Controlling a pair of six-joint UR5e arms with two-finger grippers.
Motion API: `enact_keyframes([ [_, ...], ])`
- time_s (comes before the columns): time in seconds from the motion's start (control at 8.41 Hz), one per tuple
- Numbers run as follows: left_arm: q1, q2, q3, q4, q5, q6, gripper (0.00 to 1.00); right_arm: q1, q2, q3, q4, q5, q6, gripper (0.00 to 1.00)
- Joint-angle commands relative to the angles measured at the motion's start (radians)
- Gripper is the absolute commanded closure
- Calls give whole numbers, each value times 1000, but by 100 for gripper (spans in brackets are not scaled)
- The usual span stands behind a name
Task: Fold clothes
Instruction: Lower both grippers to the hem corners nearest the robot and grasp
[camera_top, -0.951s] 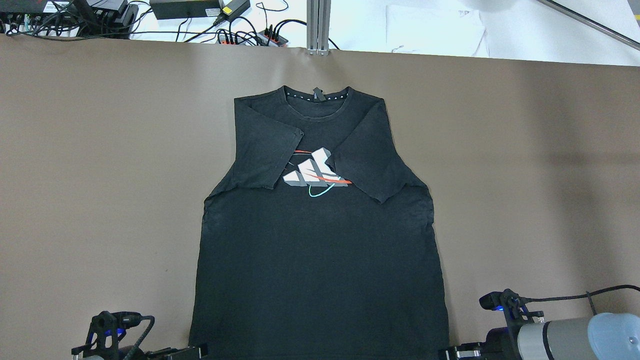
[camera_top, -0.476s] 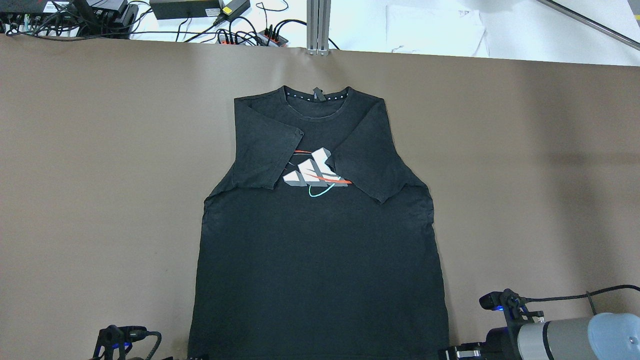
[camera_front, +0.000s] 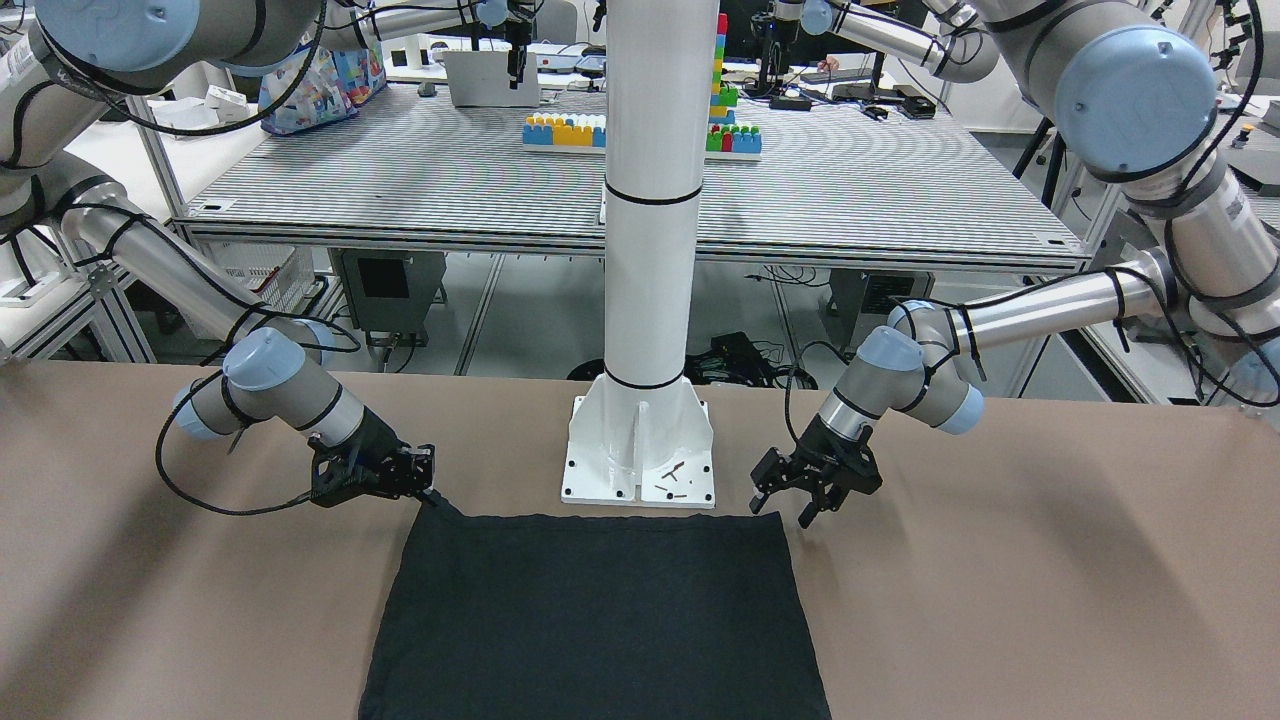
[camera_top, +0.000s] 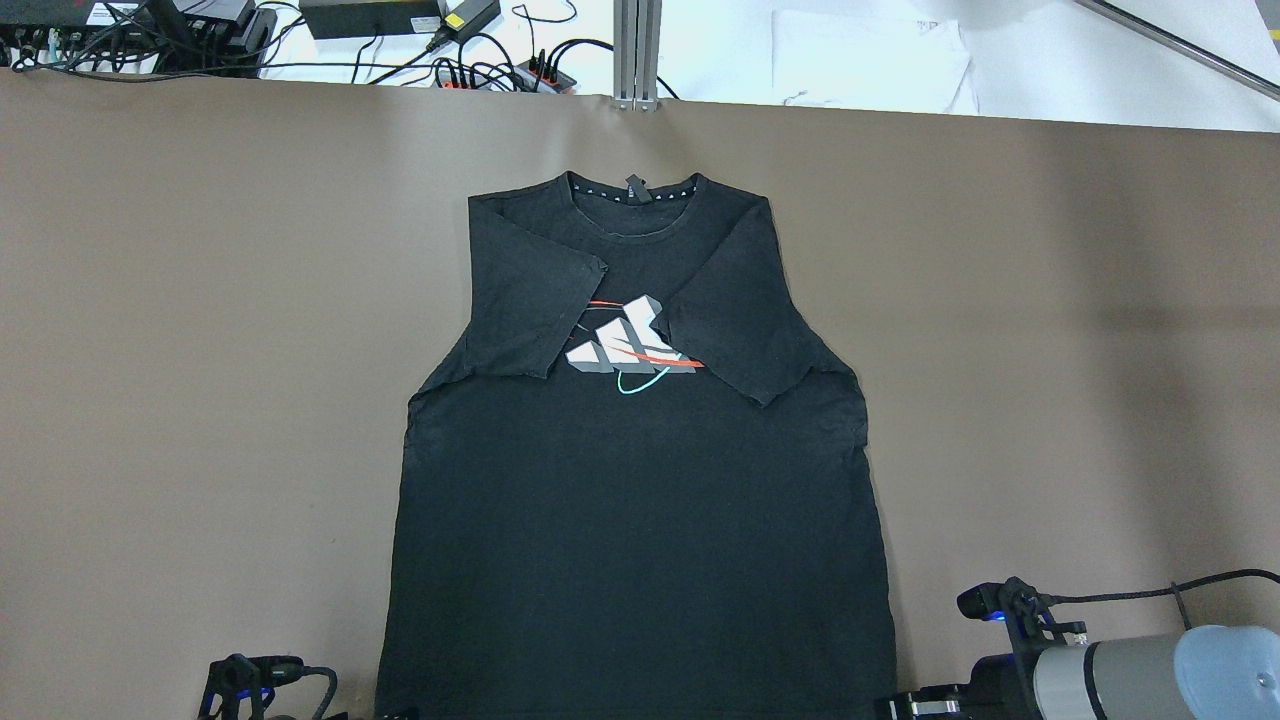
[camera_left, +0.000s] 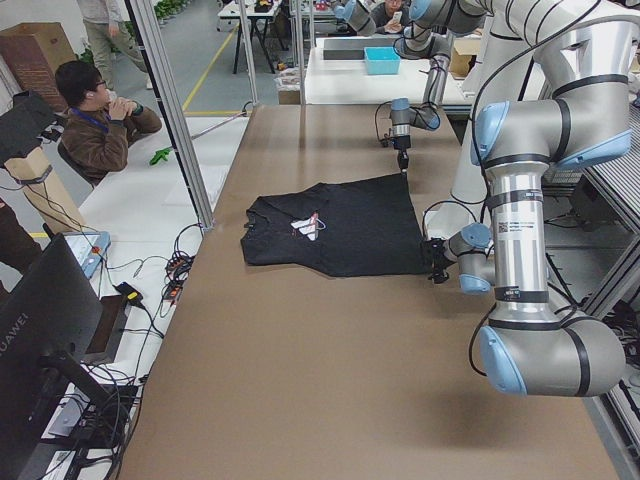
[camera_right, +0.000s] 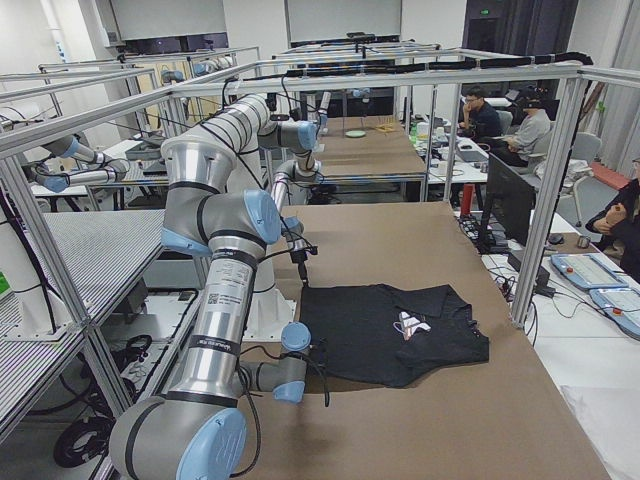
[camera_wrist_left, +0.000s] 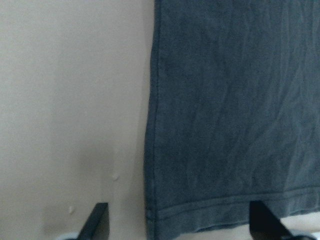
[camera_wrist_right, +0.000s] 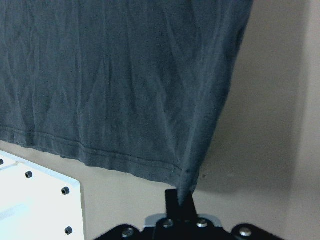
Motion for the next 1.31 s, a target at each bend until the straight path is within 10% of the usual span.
enact_keyframes([
  [0.0, 0, -22, 13, 0, 30, -1, 56, 0, 1, 2, 0, 0, 0, 100],
  [0.12, 0, -25, 13, 1, 41, -3, 91, 0, 1, 2, 0, 0, 0, 100],
  [0.24, 2, -25, 15, 3, 46, -3, 100, 0, 1, 2, 0, 0, 0, 100],
  [0.83, 3, -42, 1, 26, 51, 2, 100, 3, -4, 2, 8, 9, 0, 100],
  [1.19, -49, 76, -144, 15, -84, 36, 100, 139, -10, 14, 44, 215, 0, 100],
])
